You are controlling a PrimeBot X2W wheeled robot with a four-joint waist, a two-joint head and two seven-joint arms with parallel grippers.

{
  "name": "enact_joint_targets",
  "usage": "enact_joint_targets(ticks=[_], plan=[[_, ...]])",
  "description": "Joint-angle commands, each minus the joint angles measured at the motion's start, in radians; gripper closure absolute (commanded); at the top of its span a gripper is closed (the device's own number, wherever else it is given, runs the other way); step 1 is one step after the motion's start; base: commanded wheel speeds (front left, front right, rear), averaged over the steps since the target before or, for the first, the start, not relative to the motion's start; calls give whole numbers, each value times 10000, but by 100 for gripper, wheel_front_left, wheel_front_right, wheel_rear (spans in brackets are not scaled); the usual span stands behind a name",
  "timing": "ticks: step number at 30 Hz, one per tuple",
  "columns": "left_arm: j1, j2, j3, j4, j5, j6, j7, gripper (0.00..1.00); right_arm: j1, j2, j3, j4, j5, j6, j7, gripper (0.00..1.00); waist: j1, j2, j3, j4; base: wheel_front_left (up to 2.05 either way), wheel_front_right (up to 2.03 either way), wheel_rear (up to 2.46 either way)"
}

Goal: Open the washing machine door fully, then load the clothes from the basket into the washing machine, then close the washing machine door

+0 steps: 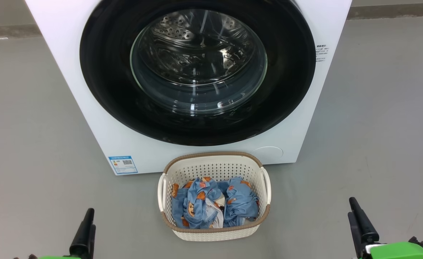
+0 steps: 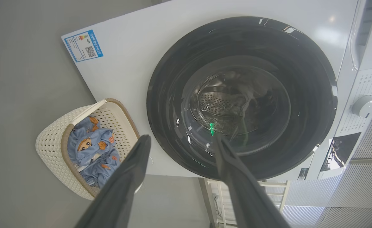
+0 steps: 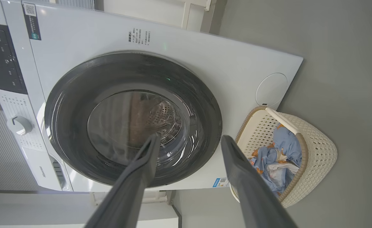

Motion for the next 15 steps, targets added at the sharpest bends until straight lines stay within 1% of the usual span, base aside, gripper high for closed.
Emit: enact_joint_targets(ticks=[1, 9, 10, 15], plan=[[-132, 214, 65, -348, 255, -16, -122, 0, -397, -143, 110, -245, -292, 3, -96, 0, -1, -1, -2, 4, 0, 0, 0], [-71, 281, -29, -527, 1264, -18, -358, 0, -457, -209, 346, -193, -1250, 4, -331, 0, -1, -1, -13, 38, 0, 0, 0], [-54, 309, -63, -569, 1559, -18, -417, 0, -474, -241, 414, -175, -1498, 5, -389, 0, -1, -1, -16, 44, 0, 0, 0], [-17, 332, -115, -686, 2220, -20, -564, 0, -522, -354, 578, -119, -2239, 5, -536, 0, -1, -1, -22, 58, 0, 0, 0]])
